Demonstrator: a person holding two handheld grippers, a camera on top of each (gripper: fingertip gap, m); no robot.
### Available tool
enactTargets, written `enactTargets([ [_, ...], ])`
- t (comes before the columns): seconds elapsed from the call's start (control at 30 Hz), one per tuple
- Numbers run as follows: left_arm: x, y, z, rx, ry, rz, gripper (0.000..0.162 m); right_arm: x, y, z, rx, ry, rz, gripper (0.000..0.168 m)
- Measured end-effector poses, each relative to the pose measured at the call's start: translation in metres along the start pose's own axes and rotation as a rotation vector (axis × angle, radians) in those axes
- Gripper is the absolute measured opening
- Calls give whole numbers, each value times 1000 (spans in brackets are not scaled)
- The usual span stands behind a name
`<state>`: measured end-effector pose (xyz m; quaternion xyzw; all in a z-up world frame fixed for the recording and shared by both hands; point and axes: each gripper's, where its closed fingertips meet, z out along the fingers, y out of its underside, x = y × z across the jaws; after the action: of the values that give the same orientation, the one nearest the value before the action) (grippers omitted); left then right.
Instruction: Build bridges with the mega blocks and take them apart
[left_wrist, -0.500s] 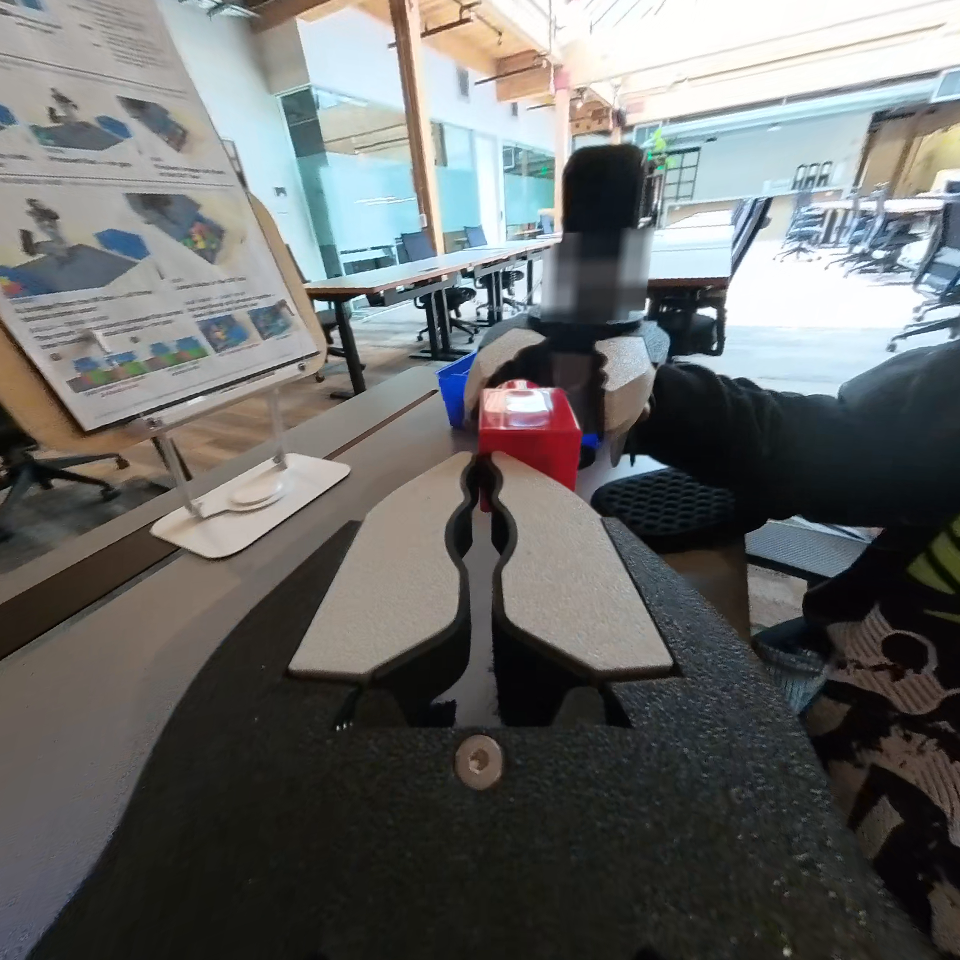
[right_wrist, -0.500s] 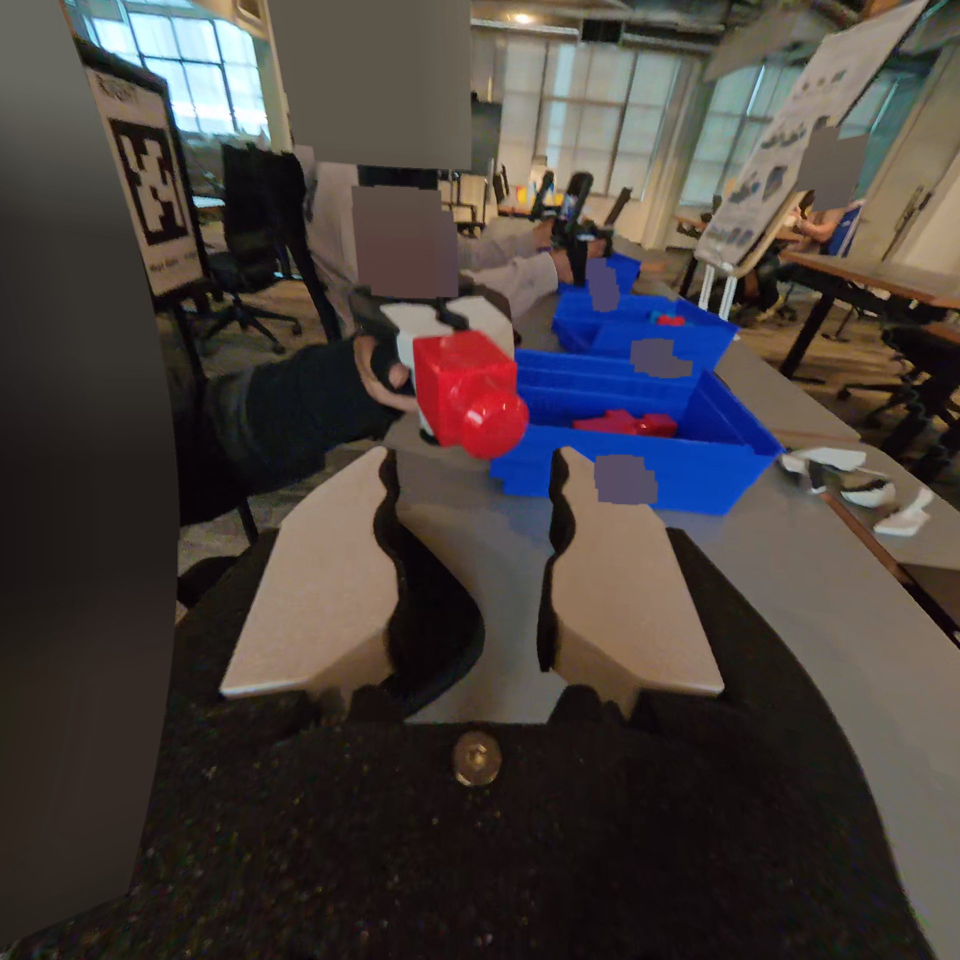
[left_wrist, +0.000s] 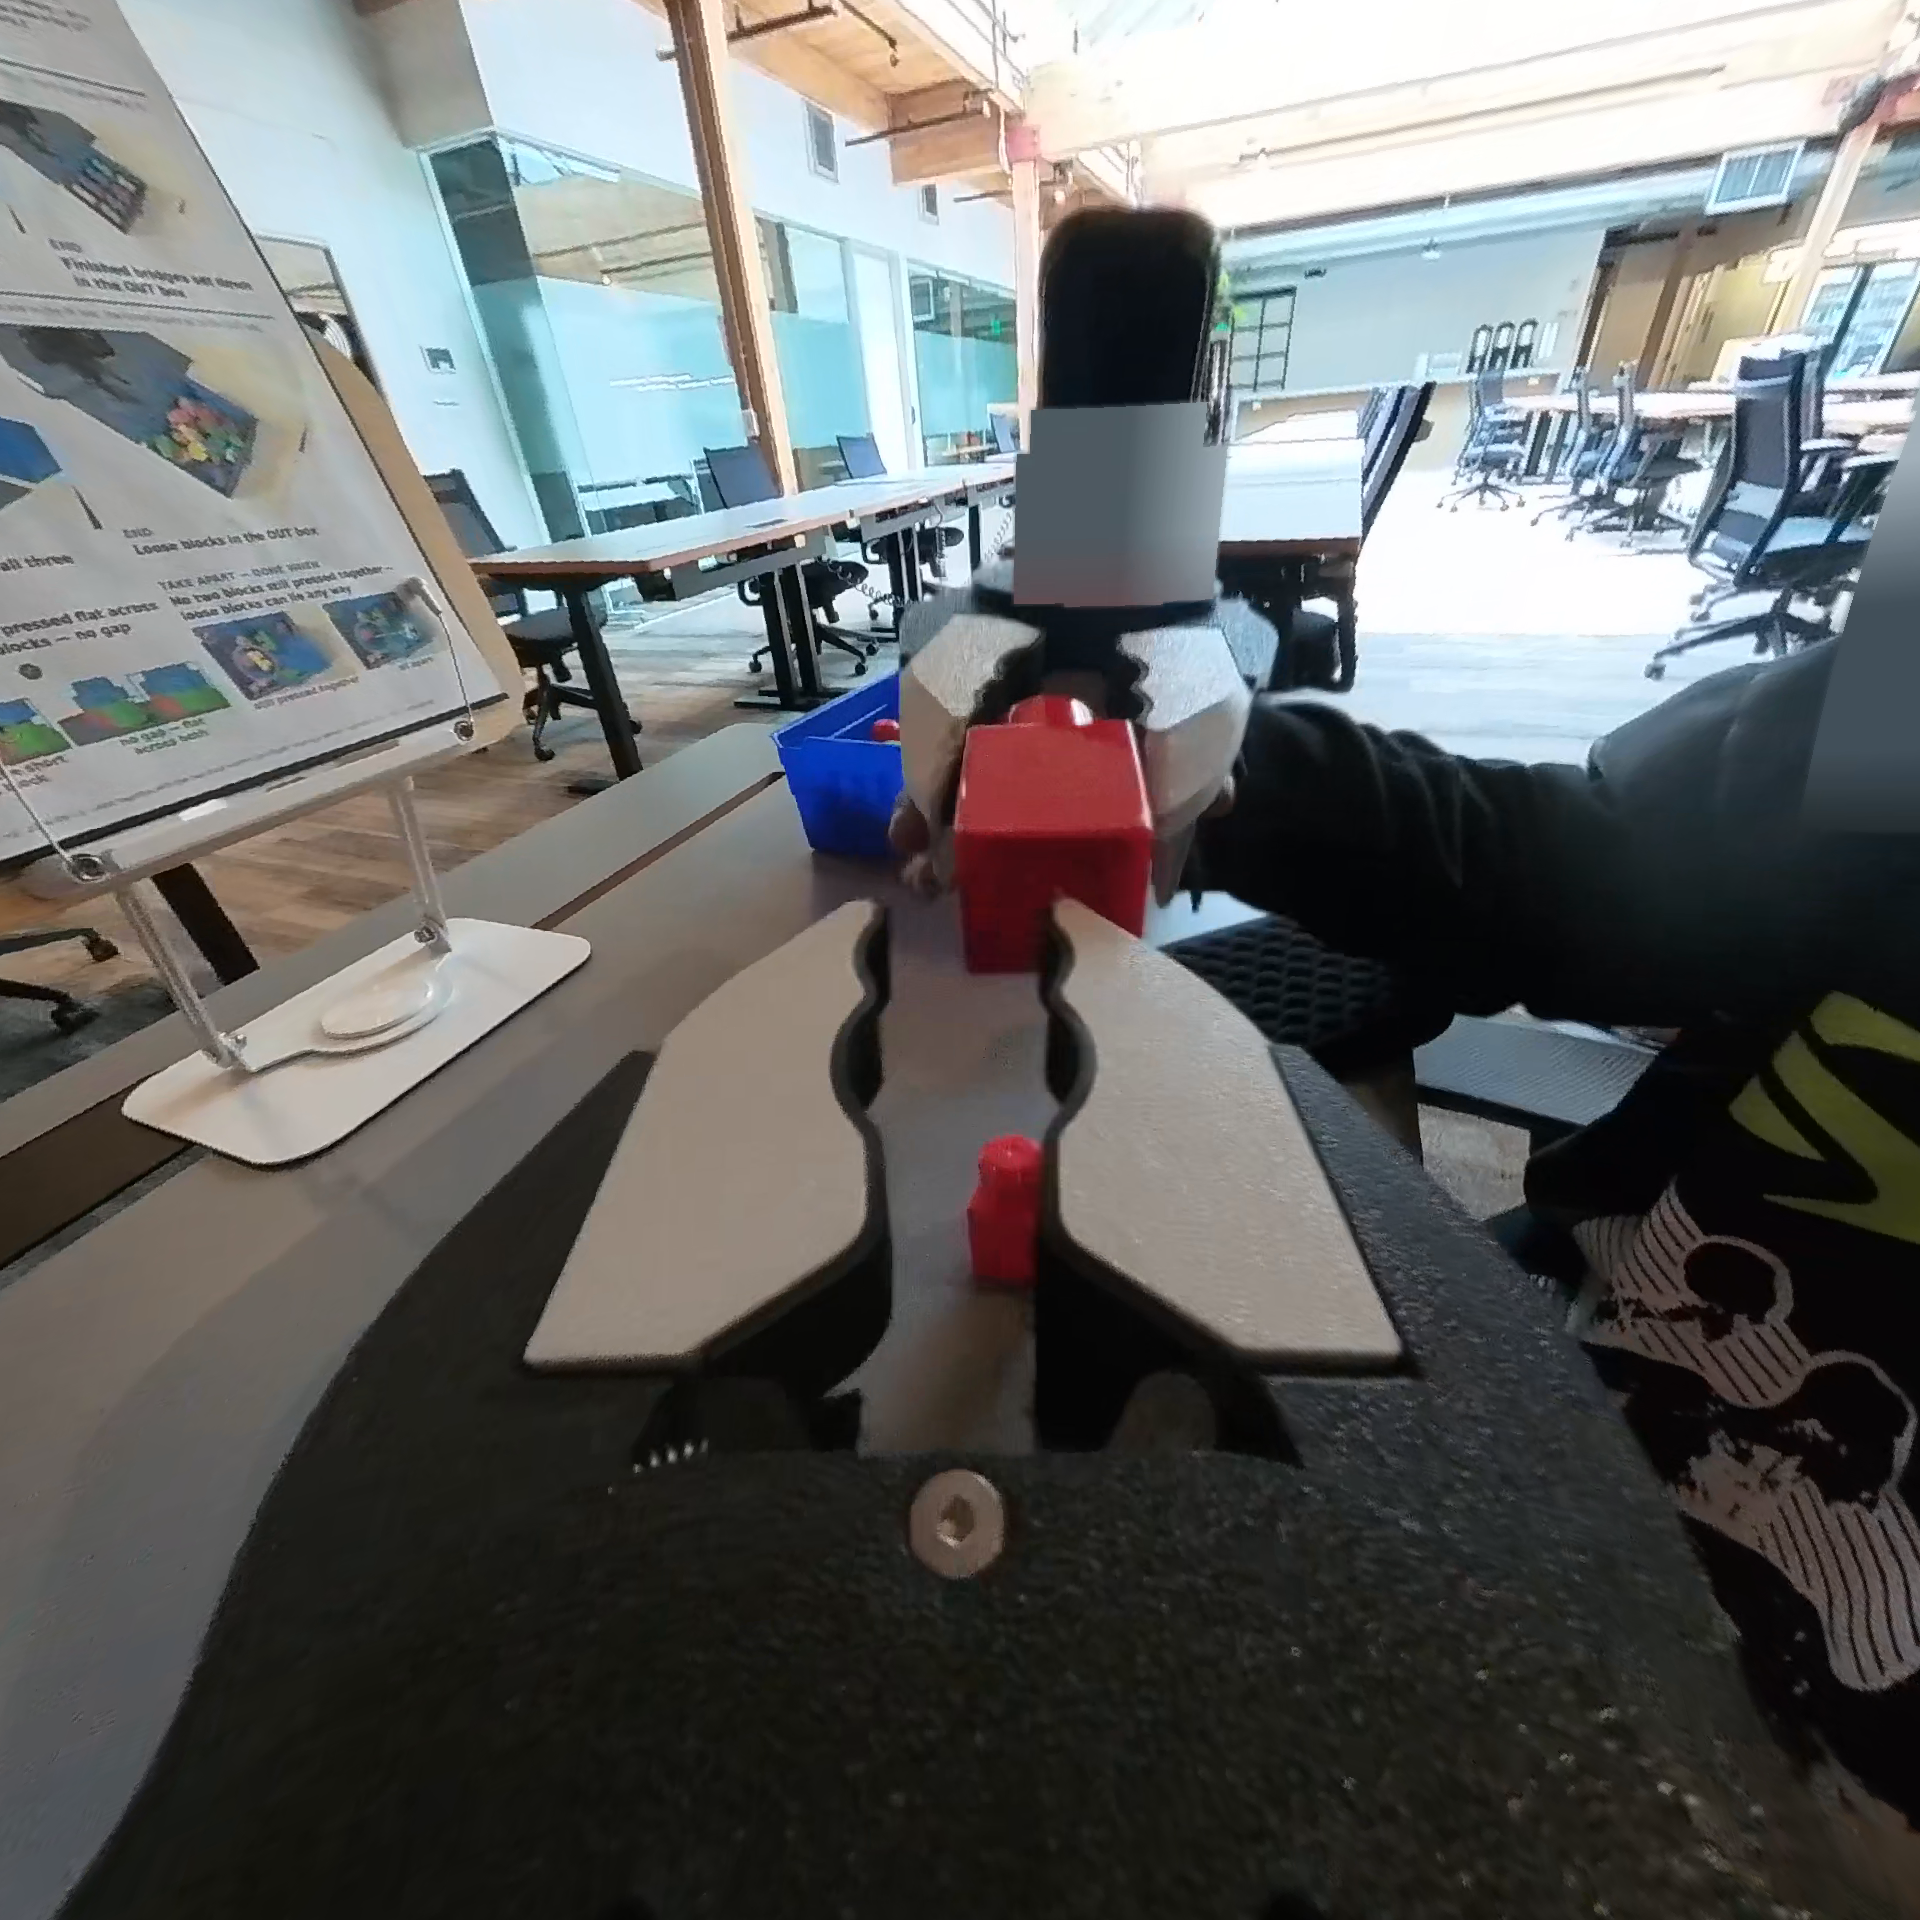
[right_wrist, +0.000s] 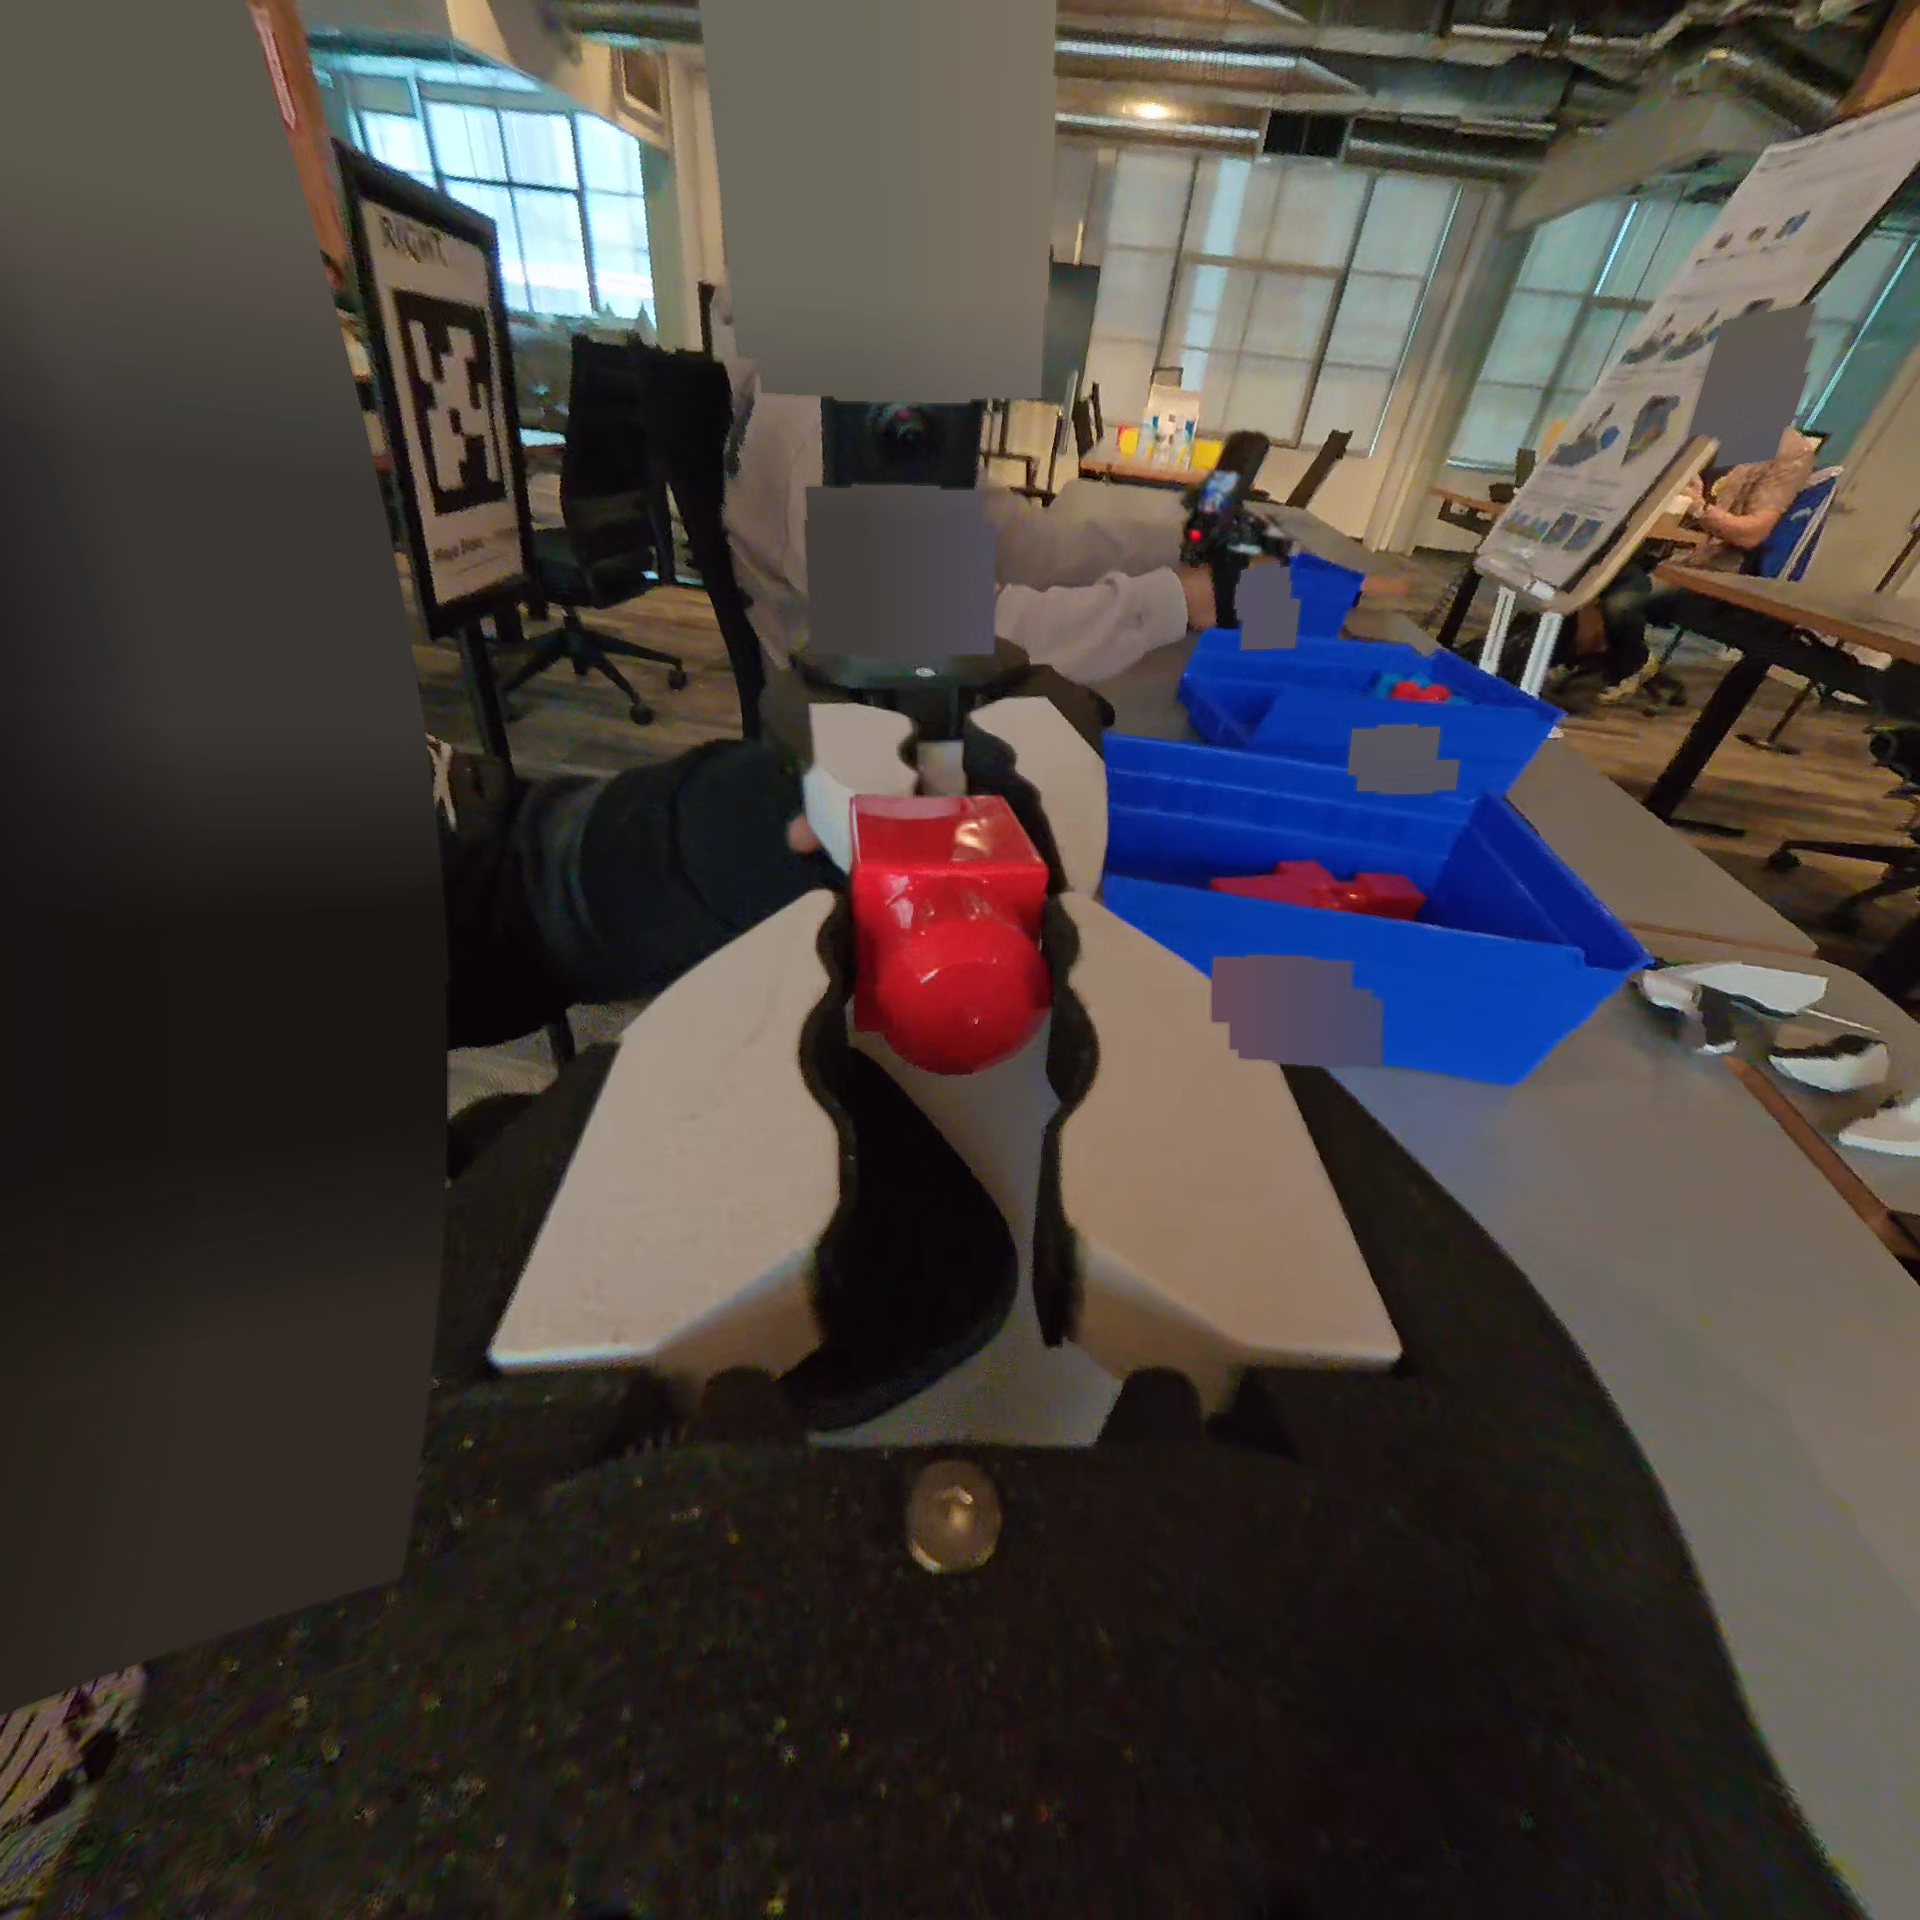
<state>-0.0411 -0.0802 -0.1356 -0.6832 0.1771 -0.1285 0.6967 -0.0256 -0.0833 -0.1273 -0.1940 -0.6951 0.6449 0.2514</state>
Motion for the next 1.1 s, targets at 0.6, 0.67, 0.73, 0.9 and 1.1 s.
enactTargets([
  [0.6,22,46,-23,-272,9,58,54,-1,170,-108,-1334,140,42,34],
  [0.67,25,47,-25,-275,17,51,55,-2,180,-107,-1370,123,55,34],
  [0.73,28,50,-28,-282,27,38,57,-3,187,-107,-1396,111,69,34],
  [0.9,33,59,-33,-296,48,14,63,-1,194,-102,-1408,100,84,34],
  [1.1,35,68,-36,-307,50,2,67,-1,199,-101,-1436,84,100,34],
])
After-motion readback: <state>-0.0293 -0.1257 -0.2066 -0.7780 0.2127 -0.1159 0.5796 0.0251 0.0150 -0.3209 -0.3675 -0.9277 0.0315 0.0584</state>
